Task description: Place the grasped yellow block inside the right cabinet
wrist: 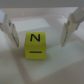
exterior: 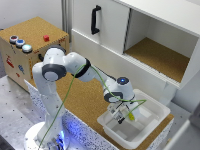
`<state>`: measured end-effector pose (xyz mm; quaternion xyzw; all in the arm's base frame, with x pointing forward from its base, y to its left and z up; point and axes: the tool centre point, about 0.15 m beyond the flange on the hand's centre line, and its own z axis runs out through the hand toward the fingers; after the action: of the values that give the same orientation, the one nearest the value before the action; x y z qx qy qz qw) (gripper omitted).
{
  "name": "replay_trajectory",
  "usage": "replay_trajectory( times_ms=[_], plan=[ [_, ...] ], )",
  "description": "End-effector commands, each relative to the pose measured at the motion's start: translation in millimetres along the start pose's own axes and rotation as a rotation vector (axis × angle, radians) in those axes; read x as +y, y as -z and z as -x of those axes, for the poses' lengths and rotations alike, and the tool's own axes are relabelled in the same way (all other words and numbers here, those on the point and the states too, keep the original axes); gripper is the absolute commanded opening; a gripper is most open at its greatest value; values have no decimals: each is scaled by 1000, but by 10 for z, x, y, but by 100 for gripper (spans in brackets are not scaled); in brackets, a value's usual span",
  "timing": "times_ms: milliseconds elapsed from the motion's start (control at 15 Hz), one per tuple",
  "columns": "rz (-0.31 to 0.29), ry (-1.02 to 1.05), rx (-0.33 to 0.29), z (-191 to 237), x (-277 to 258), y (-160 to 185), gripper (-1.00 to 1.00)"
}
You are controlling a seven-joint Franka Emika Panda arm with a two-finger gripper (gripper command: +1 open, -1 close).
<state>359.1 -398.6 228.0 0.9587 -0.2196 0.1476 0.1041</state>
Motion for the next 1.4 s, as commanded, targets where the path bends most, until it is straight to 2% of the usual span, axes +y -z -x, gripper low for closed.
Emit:
replay_trajectory(
  times_ms=[0, 267, 533, 667, 933, 1067, 1133, 1333],
  plan=[
    [-51, -2, 4, 25, -44, -247, -100],
    [-43, 0, -6, 68, -65, -243, -100],
    [-25, -31, 13, -43, -73, -114, -100],
    [-51, -37, 42, -183, -149, 82, -100],
    [-115, -59, 148, -650, -469, 682, -100],
    [-119, -107, 191, -963, -595, 1032, -100],
    [-120, -116, 232, -1134, -653, 1247, -100],
    [-105, -90, 298, -1464, -781, 1620, -100]
  ],
)
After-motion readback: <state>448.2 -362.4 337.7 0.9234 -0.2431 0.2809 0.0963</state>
